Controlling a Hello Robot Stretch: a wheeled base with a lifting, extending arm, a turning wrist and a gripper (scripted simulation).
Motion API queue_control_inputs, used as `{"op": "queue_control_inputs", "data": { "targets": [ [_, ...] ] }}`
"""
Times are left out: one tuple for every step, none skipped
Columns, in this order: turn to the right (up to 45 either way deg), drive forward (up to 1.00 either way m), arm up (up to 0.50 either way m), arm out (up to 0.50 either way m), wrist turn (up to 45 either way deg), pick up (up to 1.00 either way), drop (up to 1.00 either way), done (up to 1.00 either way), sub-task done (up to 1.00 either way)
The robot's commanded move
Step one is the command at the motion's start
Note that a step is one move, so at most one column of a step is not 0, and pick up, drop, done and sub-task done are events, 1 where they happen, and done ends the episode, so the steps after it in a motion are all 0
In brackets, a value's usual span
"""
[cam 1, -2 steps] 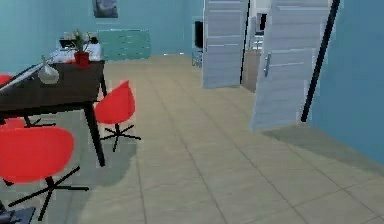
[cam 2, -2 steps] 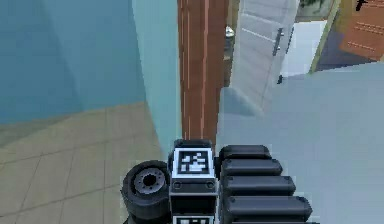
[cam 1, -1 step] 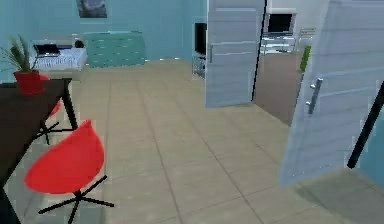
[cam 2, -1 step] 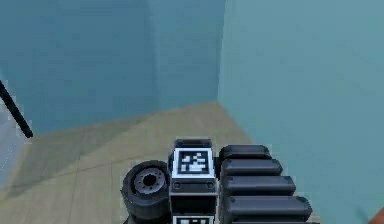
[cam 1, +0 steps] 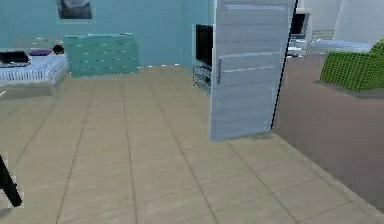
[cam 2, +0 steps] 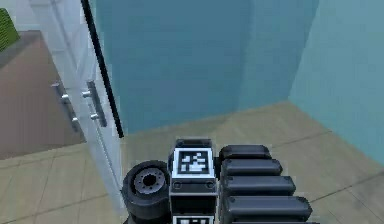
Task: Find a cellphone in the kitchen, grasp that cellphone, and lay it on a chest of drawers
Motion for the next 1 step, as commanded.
{"op": "queue_control_inputs", "data": {
  "targets": [
    [21.0,0.0,0.0,0.0,0.0,0.0,0.0,0.0,0.0]
  ]
}}
